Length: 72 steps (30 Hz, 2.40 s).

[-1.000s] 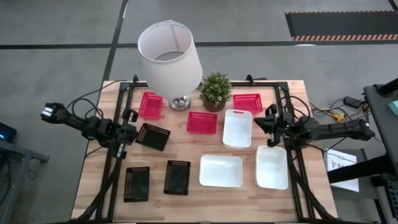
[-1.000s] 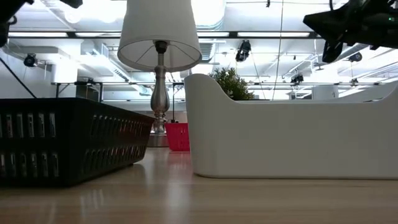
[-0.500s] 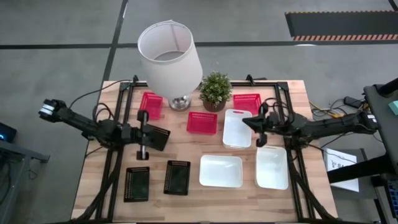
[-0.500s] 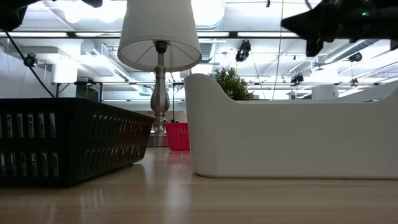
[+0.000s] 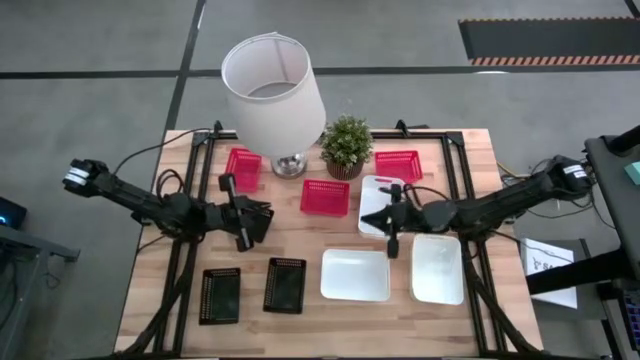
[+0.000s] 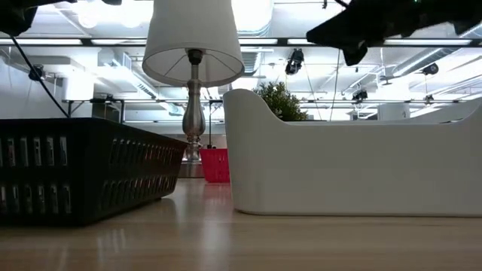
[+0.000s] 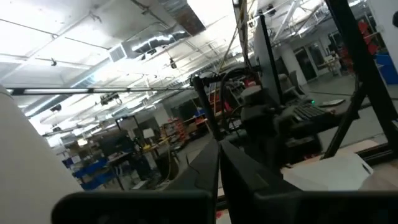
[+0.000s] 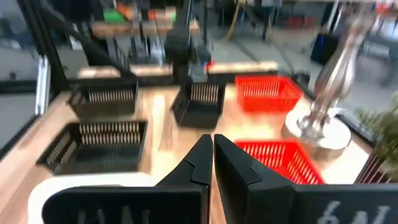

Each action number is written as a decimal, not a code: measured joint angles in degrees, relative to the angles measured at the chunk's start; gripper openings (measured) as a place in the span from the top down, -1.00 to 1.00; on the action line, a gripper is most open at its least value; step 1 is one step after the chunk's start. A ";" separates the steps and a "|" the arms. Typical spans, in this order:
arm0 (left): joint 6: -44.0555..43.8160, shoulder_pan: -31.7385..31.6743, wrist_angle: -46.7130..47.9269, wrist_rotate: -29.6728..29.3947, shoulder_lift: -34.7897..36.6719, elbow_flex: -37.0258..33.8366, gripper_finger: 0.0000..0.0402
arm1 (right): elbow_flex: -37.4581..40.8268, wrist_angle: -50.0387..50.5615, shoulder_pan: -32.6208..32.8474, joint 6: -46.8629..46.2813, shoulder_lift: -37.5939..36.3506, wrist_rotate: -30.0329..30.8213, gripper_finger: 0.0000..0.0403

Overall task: Stack baskets by color
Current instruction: Stack the top white bin on the bottom right white bin

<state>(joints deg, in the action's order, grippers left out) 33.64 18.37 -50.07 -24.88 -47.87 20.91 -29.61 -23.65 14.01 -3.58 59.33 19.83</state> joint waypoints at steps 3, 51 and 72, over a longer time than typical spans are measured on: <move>0.01 0.00 0.13 0.02 0.63 -0.02 1.00 | -5.32 9.74 1.82 -2.53 3.29 1.29 0.96; 0.05 0.00 0.08 0.09 0.74 -0.61 1.00 | -32.25 76.40 -4.11 -10.16 27.36 -12.37 0.13; 0.05 0.00 0.08 0.11 0.74 -0.63 1.00 | -32.26 75.38 -4.69 -6.84 29.35 -12.84 0.95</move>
<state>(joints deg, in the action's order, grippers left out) 33.69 18.37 -49.99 -24.77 -47.13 20.27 -61.87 51.73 9.32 -10.42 88.68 6.99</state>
